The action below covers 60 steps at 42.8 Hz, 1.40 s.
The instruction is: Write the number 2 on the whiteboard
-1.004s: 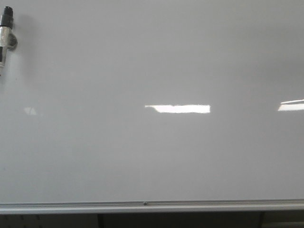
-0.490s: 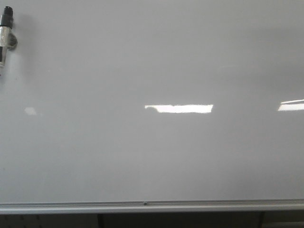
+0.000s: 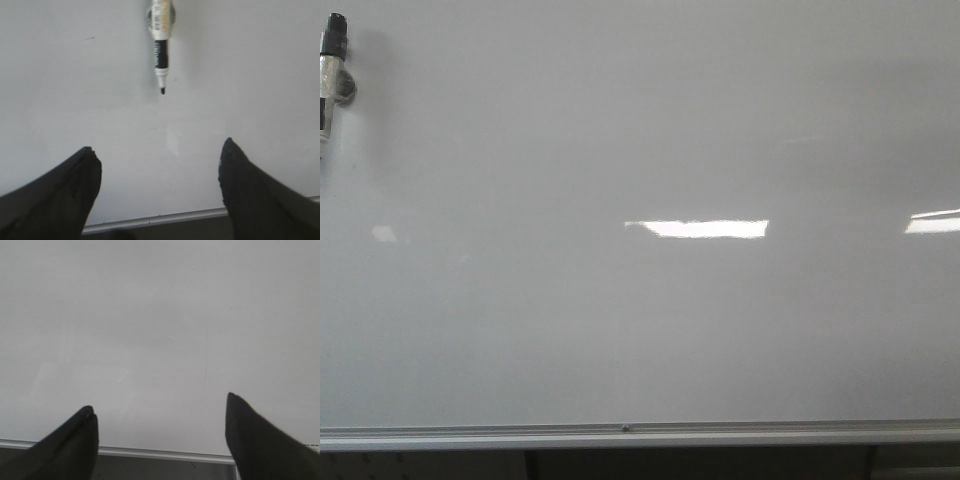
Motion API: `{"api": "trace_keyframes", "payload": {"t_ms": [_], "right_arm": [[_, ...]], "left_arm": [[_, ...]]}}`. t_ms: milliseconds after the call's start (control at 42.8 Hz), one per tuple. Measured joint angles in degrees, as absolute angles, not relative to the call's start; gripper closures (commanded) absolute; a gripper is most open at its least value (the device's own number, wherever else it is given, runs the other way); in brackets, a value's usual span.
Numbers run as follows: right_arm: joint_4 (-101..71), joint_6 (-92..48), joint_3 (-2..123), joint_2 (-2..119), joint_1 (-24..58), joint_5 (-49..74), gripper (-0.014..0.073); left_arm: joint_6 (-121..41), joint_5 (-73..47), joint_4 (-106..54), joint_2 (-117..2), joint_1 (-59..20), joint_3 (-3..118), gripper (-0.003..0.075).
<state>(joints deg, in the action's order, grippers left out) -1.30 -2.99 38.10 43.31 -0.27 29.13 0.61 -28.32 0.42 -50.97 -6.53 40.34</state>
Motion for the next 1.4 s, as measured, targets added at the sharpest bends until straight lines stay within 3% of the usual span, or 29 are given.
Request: {"api": "trace_keyframes", "payload": {"t_ms": [210,420,911,1051,1401], "right_arm": [[-1.3,-3.1,38.1,43.3,-0.3,29.1,0.0034],[-1.3,-3.1,38.1,43.3,-0.3,29.1,0.0034],[-1.3,-3.1,38.1,43.3,-0.3,29.1,0.0034],[-1.3,-3.1,38.1,43.3,-0.3,29.1,0.0034],[-1.3,-3.2,38.1,43.3,-0.3,29.1,0.0034]], "left_arm": [[0.5,-22.9,0.6,-57.4,-7.9,41.7,0.0199],[0.5,-21.8,0.6,-65.8,-6.4,46.3,0.0108],[0.5,-11.7,0.6,-82.1,-6.2,52.2,0.0115],[0.5,-8.9,0.6,-84.8,-6.2,52.2,0.0143],[0.6,-4.1,0.6,-88.3,-6.2,52.3,0.0318]]}}
